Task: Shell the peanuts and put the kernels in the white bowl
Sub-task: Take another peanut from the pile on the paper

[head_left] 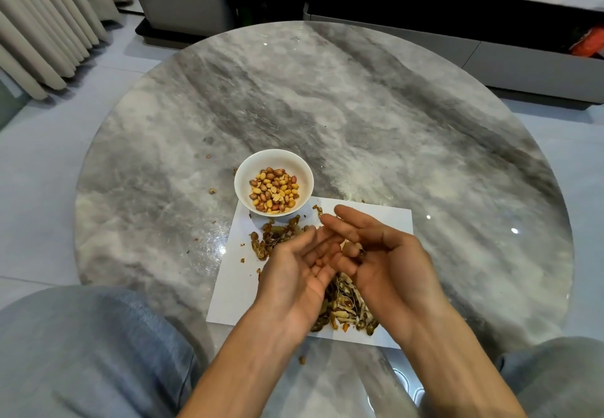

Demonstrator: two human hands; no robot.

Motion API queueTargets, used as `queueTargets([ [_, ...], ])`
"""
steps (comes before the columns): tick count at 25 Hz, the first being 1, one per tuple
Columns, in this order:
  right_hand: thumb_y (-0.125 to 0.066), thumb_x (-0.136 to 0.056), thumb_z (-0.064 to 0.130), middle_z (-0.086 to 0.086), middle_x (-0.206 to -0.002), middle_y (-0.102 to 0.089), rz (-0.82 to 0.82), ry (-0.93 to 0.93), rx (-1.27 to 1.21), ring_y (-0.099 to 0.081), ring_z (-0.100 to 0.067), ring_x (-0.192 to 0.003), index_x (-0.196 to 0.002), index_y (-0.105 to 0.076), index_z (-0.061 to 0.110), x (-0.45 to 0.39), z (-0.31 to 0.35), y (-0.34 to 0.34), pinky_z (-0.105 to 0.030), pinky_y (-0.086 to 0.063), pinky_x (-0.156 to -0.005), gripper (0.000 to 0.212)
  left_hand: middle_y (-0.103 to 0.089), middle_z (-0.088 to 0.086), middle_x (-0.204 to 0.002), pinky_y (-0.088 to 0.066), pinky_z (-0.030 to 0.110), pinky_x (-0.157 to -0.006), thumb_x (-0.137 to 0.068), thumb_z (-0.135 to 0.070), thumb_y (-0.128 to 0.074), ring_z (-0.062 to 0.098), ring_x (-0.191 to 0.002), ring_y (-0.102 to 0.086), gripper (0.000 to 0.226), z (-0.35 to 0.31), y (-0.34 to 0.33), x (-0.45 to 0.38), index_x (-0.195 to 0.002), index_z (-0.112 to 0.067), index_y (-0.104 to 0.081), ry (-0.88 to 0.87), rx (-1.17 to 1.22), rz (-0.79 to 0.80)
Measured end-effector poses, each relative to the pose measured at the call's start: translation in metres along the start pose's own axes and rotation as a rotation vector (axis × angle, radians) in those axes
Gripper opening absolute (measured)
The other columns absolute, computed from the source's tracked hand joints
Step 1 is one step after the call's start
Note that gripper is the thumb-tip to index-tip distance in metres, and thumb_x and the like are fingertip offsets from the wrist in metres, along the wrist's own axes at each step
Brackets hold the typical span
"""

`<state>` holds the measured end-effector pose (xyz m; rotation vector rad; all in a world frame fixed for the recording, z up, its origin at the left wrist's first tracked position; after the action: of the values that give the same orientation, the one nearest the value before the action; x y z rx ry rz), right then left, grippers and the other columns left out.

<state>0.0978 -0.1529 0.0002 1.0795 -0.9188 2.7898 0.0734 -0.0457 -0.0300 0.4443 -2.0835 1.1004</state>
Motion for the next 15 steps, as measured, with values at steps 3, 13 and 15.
queueTargets([
  [3,-0.042,-0.089,0.008,-0.02,-0.112,-0.073,-0.047,-0.079,-0.135,-0.057,-0.015,-0.064,-0.114,-0.067,-0.004,-0.002,0.002,0.007,-0.026,-0.048,-0.06,0.037,-0.075,0.016,-0.106,-0.054,0.031,-0.09,-0.097,-0.014,-0.053,0.022,-0.103,-0.069,0.026,-0.031,-0.008,0.013,-0.108,0.002,-0.07,-0.215,-0.016,-0.013],
  [13,-0.046,-0.087,0.013,-0.025,-0.107,-0.072,-0.011,-0.127,-0.3,-0.072,-0.033,-0.095,-0.112,-0.065,-0.009,0.001,0.002,0.001,-0.041,-0.05,-0.099,0.039,-0.07,-0.014,-0.1,-0.055,0.032,-0.084,-0.081,-0.016,-0.075,0.004,-0.094,-0.065,0.026,-0.033,-0.023,0.018,-0.104,-0.029,-0.076,-0.968,-1.49,0.367],
  [15,-0.049,-0.081,0.013,-0.024,-0.11,-0.071,0.023,-0.132,-0.334,-0.071,-0.03,-0.091,-0.118,-0.063,-0.009,0.004,0.003,-0.001,-0.033,-0.049,-0.092,0.045,-0.07,-0.013,-0.097,-0.055,0.032,-0.081,-0.08,-0.015,-0.077,0.005,-0.09,-0.066,0.022,-0.031,-0.02,0.012,-0.1,-0.024,-0.079,-0.997,-1.459,0.344],
])
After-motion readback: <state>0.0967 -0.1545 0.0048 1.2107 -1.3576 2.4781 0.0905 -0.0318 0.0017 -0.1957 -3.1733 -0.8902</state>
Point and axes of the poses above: each hand's wrist, its own x-axis away from the middle knuckle, its own y-axis out of the back of the hand, z = x × y, the point moved 3 cm from there along -x, towards the middle knuckle
